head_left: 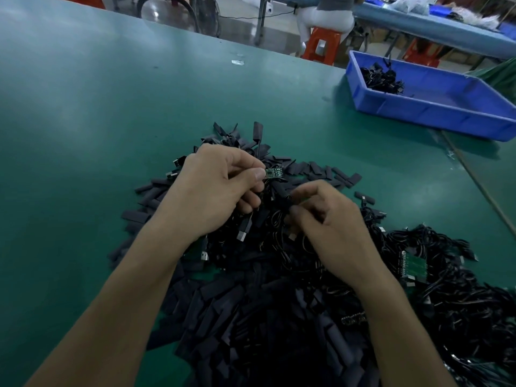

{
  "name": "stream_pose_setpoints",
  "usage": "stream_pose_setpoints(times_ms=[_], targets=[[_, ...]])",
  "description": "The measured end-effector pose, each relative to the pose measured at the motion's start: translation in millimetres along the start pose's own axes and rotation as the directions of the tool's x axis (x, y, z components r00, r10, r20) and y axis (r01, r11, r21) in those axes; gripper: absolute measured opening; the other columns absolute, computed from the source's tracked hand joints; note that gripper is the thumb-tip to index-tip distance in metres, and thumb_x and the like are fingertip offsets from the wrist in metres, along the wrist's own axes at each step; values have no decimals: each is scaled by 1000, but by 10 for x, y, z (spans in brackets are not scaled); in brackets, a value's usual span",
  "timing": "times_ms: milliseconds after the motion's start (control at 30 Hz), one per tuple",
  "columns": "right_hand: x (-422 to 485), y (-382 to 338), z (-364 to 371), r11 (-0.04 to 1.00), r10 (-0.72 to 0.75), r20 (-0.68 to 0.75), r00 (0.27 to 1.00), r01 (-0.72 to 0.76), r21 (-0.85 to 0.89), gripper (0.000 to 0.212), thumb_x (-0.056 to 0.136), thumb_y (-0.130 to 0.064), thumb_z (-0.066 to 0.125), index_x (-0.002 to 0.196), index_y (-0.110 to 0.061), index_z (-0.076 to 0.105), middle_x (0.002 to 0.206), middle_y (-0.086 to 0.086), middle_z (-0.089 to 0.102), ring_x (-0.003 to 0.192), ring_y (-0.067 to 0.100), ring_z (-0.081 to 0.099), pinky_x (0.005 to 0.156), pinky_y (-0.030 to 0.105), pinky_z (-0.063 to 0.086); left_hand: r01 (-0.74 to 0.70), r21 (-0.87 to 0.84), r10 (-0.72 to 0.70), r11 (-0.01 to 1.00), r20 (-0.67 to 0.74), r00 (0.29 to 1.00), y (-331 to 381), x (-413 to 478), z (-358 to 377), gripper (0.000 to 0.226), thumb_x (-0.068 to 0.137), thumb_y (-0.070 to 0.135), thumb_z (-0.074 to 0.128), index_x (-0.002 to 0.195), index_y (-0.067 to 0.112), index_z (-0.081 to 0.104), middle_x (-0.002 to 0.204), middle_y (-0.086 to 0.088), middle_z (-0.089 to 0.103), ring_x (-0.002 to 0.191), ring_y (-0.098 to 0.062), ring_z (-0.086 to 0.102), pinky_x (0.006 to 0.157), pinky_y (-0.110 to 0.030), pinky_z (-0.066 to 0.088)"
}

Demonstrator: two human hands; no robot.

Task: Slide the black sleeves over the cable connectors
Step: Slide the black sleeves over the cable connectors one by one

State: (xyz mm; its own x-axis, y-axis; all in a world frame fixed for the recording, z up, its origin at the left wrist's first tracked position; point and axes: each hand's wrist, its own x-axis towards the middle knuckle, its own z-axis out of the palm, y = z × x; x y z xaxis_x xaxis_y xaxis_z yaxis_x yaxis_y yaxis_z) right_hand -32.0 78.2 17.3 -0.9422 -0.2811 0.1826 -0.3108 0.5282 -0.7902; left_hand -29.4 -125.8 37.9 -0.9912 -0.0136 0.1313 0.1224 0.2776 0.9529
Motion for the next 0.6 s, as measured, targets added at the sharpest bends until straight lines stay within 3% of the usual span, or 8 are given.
stream_pose_setpoints(times_ms=[67,200,400,600], targets=[[7,-17,-32,995,0,-81,997,8,104,33,98,-13,59,104,-45,61,79,-12,72,75,10,70,71,27,57,4,5,-4,1000,5,1000,3,-3,5,14,97,11,64,90,21,71,74,2,74,58,-14,71,54,-18,53],[32,-50,-52,969,46,-190,981,2,248,37,101,-8,51,100,-39,70,81,-14,70,75,3,65,69,20,53,10,5,-11,1000,19,1000,11,-10,10,13,97,12,65,91,20,72,74,2,74,57,-14,70,54,-17,53],[32,-116,-24,967,3,-196,981,46,249,19,97,-16,64,100,-34,70,85,-8,70,74,13,63,68,24,54,9,25,-10,1000,25,1000,10,-7,23,11,94,13,69,87,21,72,72,3,75,57,-14,71,52,-18,53],[26,-123,-18,968,-3,-200,980,54,247,22,89,-20,74,106,-32,69,94,-18,73,90,-2,68,80,14,52,2,31,-3,1000,38,999,-4,-2,18,10,94,14,69,88,21,72,72,4,75,56,-13,71,51,-17,53]])
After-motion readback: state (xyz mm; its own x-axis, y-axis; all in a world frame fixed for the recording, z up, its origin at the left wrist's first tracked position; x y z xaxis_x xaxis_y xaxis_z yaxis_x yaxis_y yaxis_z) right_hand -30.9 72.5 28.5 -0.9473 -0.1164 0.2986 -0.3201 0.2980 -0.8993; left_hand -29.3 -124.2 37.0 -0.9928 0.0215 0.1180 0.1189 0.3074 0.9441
